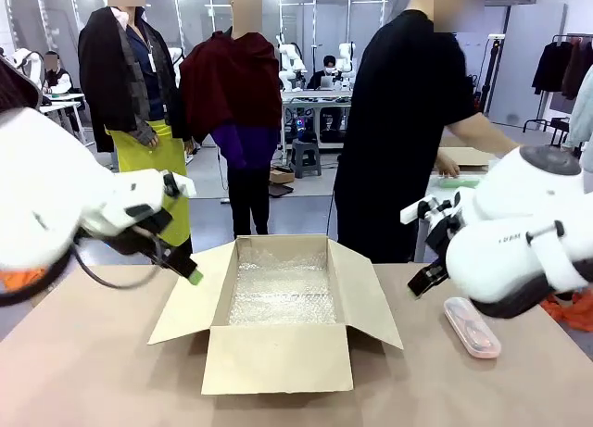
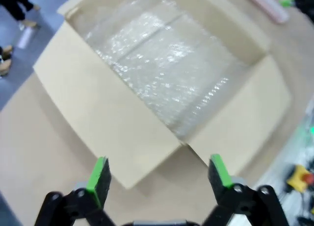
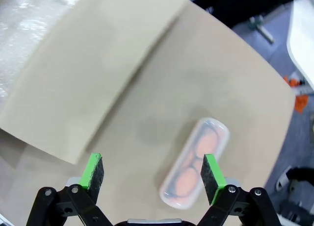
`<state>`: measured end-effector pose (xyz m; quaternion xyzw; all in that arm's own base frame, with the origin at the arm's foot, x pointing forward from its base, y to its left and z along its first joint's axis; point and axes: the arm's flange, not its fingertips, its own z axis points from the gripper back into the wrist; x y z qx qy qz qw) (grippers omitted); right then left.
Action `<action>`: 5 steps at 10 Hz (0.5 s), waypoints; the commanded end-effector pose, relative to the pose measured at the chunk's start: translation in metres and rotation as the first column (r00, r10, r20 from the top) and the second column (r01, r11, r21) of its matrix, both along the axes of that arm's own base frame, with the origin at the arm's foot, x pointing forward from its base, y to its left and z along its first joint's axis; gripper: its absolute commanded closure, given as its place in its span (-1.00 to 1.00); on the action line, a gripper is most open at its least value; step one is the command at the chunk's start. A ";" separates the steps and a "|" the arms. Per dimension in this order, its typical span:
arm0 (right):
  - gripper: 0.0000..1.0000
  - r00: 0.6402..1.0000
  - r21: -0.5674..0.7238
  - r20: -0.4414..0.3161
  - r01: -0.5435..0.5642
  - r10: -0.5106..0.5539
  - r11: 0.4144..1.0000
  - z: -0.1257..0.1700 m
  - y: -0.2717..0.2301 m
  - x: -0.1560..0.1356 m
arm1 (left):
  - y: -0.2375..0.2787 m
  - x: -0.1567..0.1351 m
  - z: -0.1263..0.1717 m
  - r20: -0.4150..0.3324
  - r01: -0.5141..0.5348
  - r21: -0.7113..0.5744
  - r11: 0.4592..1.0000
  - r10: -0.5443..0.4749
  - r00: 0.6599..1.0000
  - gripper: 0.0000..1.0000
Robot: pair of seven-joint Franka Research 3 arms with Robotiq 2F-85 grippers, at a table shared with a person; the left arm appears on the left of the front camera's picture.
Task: Pack the glasses set securely to prepare it for shipping.
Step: Place the Glasses case inside the Package Box.
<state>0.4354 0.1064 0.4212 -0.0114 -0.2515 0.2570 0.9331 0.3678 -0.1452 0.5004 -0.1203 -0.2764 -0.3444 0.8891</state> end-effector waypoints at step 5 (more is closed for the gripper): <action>-1.00 0.925 0.021 -0.274 0.280 -0.264 0.960 -0.050 -0.059 0.056 | 0.086 -0.051 0.081 0.090 0.305 -0.037 0.951 -0.301 0.949 -1.00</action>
